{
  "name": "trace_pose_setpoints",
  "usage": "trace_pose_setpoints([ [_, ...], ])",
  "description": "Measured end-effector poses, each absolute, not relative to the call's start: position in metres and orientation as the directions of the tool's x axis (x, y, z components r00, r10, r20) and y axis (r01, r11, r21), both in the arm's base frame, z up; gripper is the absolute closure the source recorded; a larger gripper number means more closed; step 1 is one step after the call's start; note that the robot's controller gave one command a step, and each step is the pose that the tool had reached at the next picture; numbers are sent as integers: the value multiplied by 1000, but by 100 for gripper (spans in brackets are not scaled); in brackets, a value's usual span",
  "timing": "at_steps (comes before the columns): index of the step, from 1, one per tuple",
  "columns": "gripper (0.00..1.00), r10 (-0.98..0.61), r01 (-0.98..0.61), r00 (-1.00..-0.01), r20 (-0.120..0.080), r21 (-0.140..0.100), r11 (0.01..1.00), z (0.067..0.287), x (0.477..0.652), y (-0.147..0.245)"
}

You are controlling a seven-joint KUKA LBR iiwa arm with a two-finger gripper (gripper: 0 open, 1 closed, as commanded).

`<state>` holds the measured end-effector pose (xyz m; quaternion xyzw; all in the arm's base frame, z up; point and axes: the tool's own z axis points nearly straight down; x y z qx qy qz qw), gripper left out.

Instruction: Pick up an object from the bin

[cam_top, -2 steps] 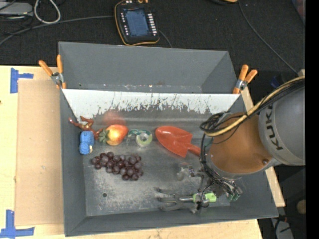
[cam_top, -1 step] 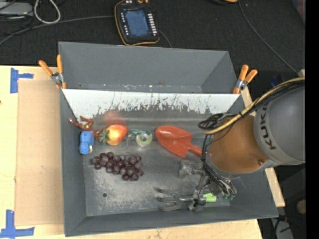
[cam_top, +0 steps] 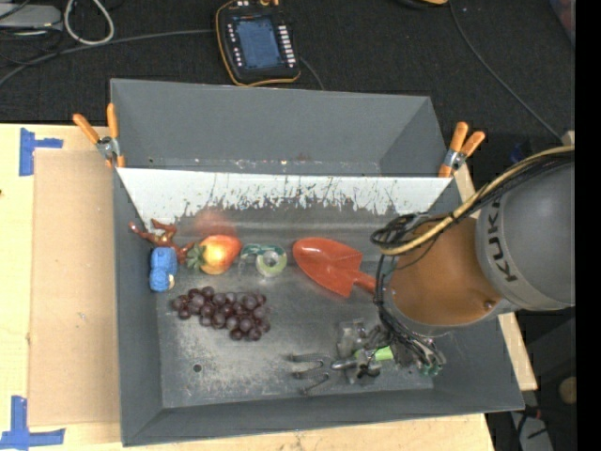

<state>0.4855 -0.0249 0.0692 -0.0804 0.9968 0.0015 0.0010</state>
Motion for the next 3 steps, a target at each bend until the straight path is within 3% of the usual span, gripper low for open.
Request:
trace_pose_setpoints([
  [1,100,-163,-163,-987,-2,3,987,69,486,-25],
  [2,100,-164,-164,-986,11,6,987,93,482,-24],
  [3,100,-164,-164,-986,-2,3,986,137,486,-24],
])
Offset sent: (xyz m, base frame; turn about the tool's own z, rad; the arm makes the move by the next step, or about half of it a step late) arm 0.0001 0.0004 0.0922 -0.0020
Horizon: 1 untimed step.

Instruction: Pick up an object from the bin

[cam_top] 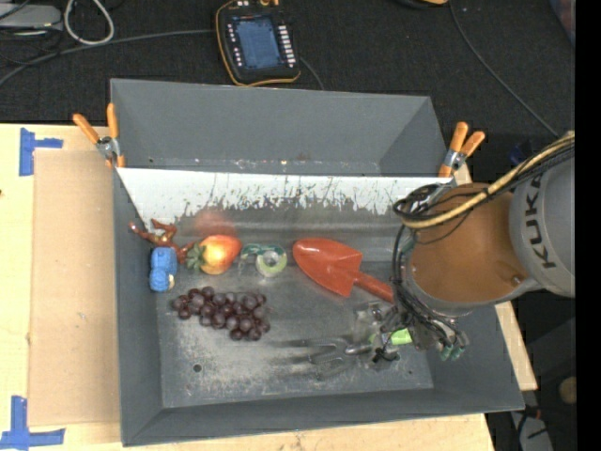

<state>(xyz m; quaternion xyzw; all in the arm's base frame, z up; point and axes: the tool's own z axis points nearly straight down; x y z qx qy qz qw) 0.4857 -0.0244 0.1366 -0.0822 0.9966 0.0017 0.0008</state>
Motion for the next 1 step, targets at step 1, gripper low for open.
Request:
trace_pose_setpoints([
  [1,100,-164,-164,-986,-3,3,986,151,486,-24],
])
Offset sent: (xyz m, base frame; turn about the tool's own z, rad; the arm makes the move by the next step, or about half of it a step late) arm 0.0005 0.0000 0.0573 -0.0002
